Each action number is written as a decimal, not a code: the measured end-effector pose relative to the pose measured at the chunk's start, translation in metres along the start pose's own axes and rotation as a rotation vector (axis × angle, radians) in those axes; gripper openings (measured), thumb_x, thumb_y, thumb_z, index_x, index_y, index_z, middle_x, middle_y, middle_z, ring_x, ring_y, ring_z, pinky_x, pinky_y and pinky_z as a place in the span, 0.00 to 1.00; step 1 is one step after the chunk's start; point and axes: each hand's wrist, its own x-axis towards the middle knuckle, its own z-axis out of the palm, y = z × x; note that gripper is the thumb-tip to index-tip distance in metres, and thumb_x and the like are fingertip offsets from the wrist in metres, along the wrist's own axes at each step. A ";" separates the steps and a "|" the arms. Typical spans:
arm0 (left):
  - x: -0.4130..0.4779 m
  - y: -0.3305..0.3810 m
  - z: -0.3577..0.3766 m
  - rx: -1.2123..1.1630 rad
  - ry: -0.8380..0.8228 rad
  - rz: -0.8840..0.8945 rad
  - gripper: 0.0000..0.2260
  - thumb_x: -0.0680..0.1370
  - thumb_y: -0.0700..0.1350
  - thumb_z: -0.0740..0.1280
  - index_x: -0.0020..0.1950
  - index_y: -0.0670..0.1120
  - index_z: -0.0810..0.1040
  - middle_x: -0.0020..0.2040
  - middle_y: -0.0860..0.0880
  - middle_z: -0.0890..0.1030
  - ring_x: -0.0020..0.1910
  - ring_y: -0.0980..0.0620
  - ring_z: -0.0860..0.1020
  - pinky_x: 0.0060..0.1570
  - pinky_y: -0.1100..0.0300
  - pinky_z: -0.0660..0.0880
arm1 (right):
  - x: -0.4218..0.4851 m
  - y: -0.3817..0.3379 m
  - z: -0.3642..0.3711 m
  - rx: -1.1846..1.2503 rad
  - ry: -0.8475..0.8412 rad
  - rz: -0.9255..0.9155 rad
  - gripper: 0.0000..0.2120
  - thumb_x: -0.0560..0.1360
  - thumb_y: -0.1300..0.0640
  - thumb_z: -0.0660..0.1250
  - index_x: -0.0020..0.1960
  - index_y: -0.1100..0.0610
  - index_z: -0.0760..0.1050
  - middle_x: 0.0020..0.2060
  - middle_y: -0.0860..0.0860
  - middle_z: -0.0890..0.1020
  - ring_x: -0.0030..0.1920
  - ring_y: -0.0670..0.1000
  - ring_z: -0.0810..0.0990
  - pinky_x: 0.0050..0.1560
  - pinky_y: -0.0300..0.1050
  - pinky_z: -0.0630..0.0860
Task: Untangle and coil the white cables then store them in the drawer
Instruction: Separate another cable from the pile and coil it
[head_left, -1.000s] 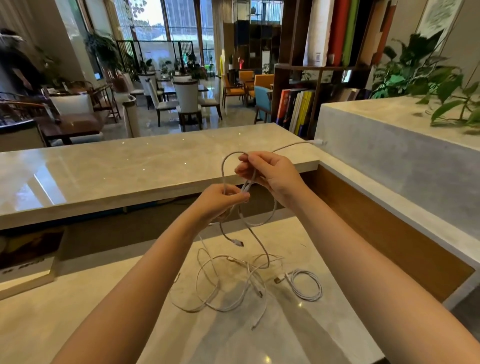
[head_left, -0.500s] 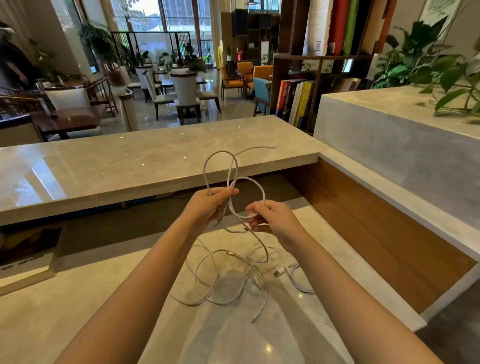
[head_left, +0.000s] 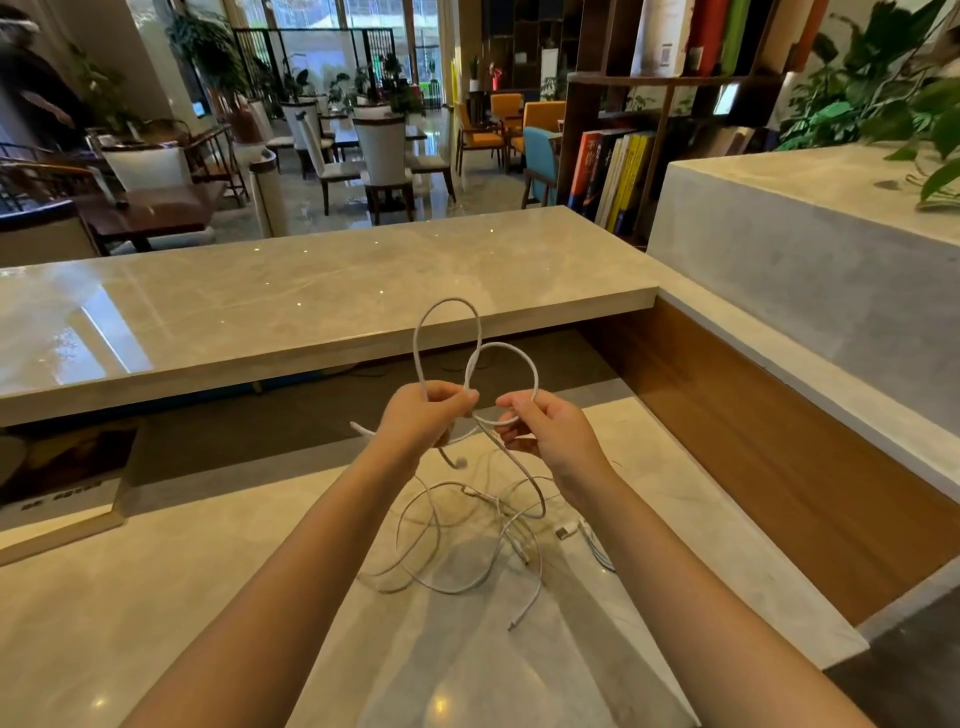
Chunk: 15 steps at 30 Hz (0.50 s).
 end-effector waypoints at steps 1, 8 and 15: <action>-0.002 0.003 0.001 -0.013 -0.044 -0.005 0.07 0.76 0.44 0.67 0.48 0.43 0.81 0.34 0.48 0.77 0.29 0.56 0.70 0.28 0.68 0.68 | 0.000 -0.001 0.000 0.006 -0.005 0.000 0.10 0.79 0.57 0.60 0.48 0.58 0.79 0.36 0.52 0.79 0.38 0.48 0.78 0.43 0.42 0.77; -0.009 0.008 0.002 -0.153 -0.086 0.018 0.08 0.75 0.46 0.68 0.47 0.42 0.83 0.39 0.44 0.79 0.30 0.55 0.68 0.28 0.68 0.66 | -0.001 -0.006 -0.001 -0.676 0.346 -0.442 0.13 0.72 0.57 0.71 0.55 0.55 0.73 0.47 0.46 0.71 0.47 0.45 0.71 0.41 0.32 0.68; -0.011 0.017 0.005 -0.239 -0.125 0.021 0.10 0.73 0.48 0.70 0.51 0.45 0.83 0.45 0.44 0.82 0.43 0.50 0.74 0.40 0.61 0.70 | -0.004 -0.039 -0.005 -0.785 -0.151 -0.317 0.11 0.77 0.55 0.64 0.55 0.56 0.81 0.43 0.47 0.78 0.45 0.45 0.74 0.44 0.40 0.69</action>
